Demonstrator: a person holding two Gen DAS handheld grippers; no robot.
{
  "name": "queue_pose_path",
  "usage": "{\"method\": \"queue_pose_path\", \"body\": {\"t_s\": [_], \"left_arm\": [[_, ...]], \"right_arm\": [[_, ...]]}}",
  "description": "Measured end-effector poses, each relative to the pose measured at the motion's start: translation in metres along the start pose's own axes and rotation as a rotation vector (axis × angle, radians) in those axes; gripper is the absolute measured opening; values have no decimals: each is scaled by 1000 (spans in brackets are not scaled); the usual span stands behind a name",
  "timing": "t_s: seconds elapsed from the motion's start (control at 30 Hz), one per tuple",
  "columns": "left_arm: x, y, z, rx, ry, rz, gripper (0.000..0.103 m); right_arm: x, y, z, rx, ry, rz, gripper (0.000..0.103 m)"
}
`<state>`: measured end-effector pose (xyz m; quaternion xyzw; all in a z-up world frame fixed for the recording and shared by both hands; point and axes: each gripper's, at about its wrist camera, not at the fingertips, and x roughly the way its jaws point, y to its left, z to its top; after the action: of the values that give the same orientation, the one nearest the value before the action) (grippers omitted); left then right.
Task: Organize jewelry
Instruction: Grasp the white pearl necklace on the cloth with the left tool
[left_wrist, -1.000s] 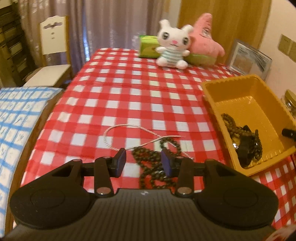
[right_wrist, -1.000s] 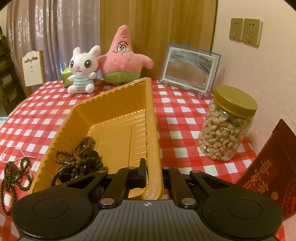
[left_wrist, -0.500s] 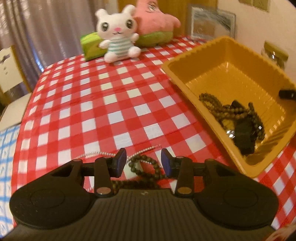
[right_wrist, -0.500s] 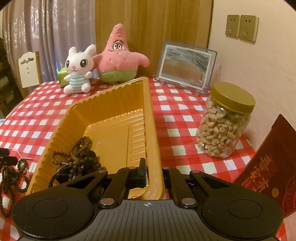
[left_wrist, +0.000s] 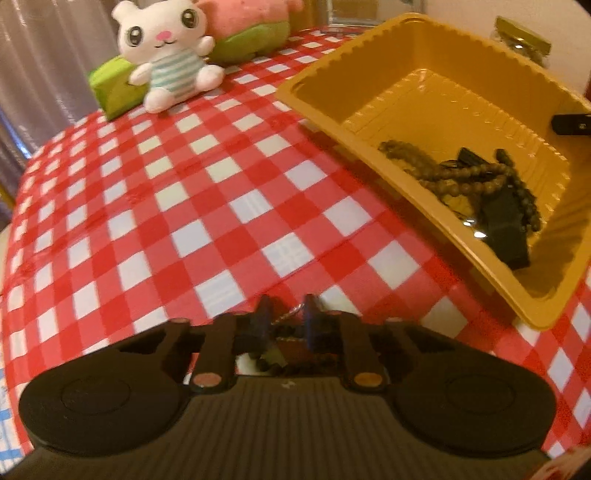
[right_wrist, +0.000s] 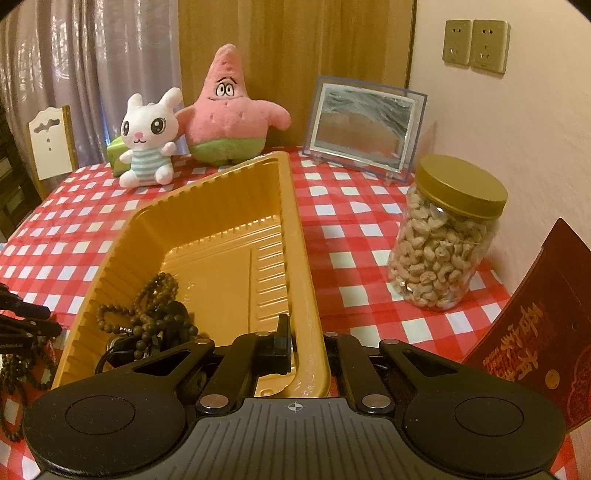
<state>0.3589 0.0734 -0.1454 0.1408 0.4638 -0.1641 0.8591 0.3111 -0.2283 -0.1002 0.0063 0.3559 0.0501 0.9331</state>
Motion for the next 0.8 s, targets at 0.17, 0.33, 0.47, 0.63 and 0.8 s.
{"method": "queue_pose_path", "body": {"t_s": [0.17, 0.33, 0.47, 0.63, 0.8], "left_arm": [[1, -10, 3, 65, 8, 14, 1], [-10, -1, 2, -11, -20, 38, 0], [-34, 12, 3, -90, -73, 48, 0], [-72, 27, 7, -175, -154, 70, 0], [-94, 36, 10, -193, -177, 89, 0]], "right_arm": [[0, -1, 1, 1, 0, 0, 5], [1, 0, 1, 0, 1, 0, 5], [0, 0, 1, 1, 0, 2, 5], [0, 1, 2, -5, -4, 5, 5], [0, 0, 2, -6, -7, 7, 5]]}}
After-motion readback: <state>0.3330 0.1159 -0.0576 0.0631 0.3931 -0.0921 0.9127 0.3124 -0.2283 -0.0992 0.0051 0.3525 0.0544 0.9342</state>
